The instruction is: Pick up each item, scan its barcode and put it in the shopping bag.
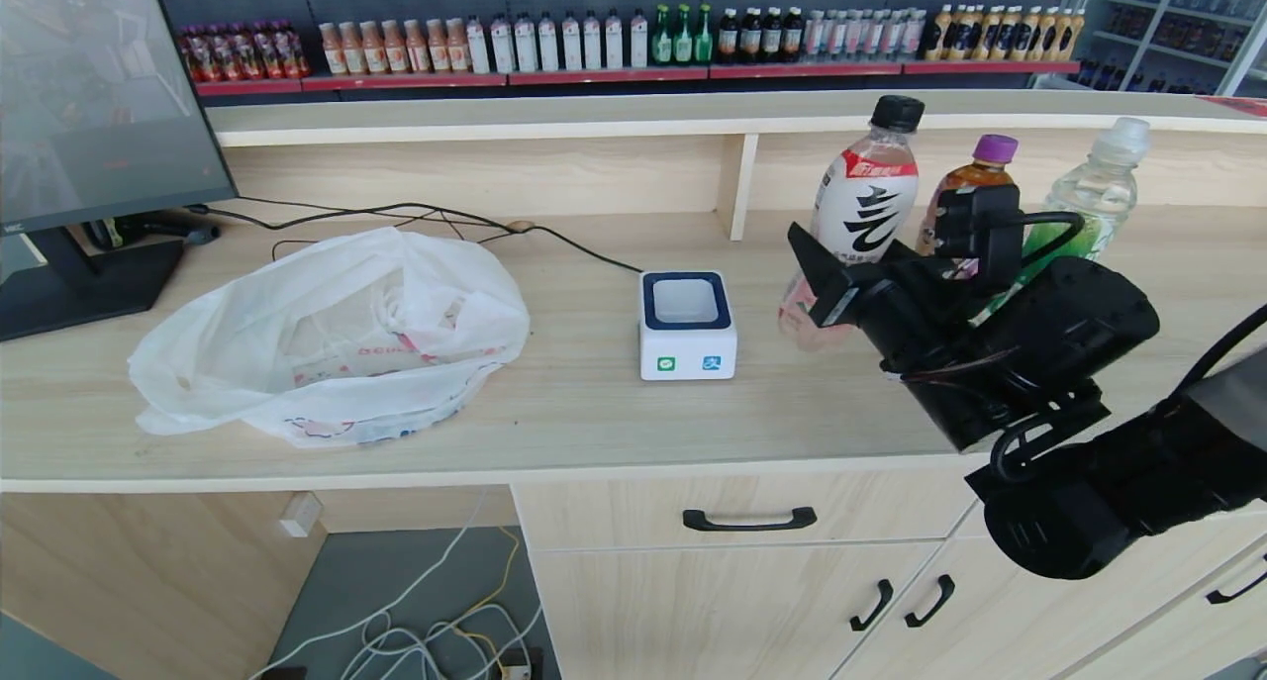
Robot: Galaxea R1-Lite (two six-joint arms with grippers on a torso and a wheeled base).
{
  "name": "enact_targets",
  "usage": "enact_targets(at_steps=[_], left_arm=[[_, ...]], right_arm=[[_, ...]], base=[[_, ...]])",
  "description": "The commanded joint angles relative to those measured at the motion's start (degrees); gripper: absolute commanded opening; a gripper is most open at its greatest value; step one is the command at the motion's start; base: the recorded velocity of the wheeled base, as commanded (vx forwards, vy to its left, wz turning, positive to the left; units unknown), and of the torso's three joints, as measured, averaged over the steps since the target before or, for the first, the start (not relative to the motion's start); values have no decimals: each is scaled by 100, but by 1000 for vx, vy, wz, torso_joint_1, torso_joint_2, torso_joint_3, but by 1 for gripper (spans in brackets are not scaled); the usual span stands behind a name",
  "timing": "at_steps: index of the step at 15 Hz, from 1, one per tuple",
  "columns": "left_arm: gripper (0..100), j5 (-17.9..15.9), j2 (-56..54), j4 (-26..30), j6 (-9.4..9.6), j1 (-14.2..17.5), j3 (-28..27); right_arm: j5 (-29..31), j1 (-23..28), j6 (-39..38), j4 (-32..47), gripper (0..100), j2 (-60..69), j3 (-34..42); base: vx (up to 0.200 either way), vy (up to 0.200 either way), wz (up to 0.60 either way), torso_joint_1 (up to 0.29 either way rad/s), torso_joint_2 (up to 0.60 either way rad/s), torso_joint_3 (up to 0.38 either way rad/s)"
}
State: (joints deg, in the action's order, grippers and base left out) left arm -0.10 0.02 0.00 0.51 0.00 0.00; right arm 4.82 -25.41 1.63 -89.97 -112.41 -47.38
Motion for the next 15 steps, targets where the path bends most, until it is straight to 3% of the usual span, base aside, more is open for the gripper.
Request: enact_targets(at_steps=[1, 8, 15], left_arm=[[100, 1, -2, 0, 2, 0, 0], [100, 1, -2, 0, 2, 0, 0], [100, 1, -2, 0, 2, 0, 0]], right_arm=[[2, -26, -5, -3, 0, 650, 458], [2, -237, 12, -3, 0, 1740, 1548], [2, -711, 30, -3, 0, 2223, 2067]], base=[[0, 0, 0, 0, 0, 0], [0, 0, 0, 0, 0, 0], [0, 0, 0, 0, 0, 0]])
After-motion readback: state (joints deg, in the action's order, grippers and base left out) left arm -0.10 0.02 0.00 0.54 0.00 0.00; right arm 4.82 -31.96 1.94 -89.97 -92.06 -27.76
